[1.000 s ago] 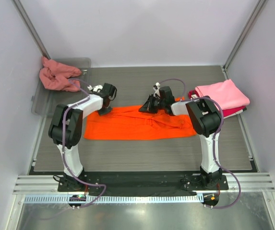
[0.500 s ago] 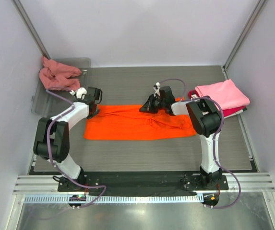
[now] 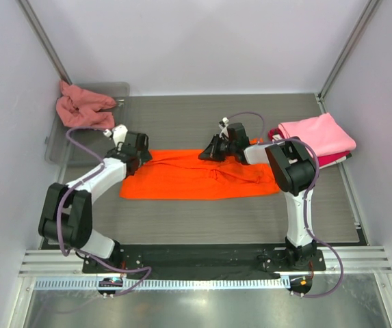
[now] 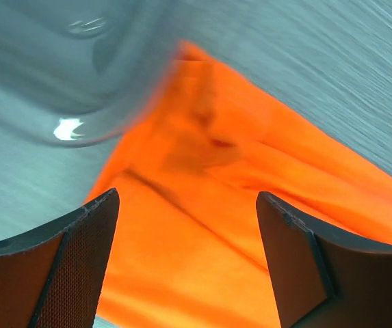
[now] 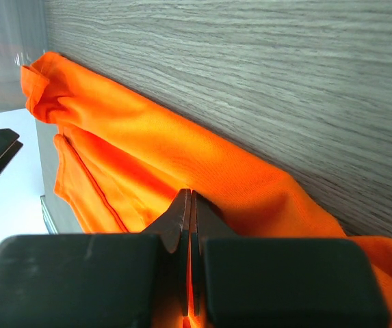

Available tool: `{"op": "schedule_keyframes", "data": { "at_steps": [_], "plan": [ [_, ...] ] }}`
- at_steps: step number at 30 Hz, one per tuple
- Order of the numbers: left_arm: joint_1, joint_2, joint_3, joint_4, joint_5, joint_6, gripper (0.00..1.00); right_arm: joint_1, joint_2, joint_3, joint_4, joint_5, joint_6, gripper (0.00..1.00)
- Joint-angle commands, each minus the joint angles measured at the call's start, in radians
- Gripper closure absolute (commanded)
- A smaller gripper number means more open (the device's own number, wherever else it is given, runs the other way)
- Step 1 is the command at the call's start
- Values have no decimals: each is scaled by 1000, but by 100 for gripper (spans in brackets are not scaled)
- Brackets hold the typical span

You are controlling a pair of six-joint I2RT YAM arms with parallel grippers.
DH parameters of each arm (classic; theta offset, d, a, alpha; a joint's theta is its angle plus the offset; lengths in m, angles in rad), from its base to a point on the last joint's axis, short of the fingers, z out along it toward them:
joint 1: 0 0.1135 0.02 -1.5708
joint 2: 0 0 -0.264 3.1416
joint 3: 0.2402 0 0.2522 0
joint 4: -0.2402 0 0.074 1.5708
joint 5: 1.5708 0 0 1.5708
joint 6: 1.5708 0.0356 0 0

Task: Fold and stack the t-shirts
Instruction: Fold the tshirt

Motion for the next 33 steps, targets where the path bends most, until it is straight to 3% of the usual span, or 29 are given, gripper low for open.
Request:
{"op": "schedule_keyframes", "data": {
  "at_steps": [1,6,10,14,19,22,29,33],
  "plan": [
    [-58,65,101,33,-72,74,18,-11,-11,-22,-67,69,-37,99],
    [-73,255,267,-80,-115,96,22,-11,-11,-22,-64,67,-37,99],
    [-70,326,296,-101,-144,71,30,-12,-11,-22,-62,64,-35,99],
    [-52,336,281,-98,-153,53,48,-12,-11,-23,-59,61,-32,99],
    [0,274,198,-53,-137,-14,86,-12,-11,-22,-56,55,-29,99],
    [17,219,97,39,-115,-51,98,-12,-11,-22,-55,55,-27,99],
    [60,87,-59,178,-55,-110,96,-12,-7,-22,-55,55,-26,99],
    [111,23,-101,194,-37,-131,79,-14,-8,-22,-55,53,-26,99]
  ]
}}
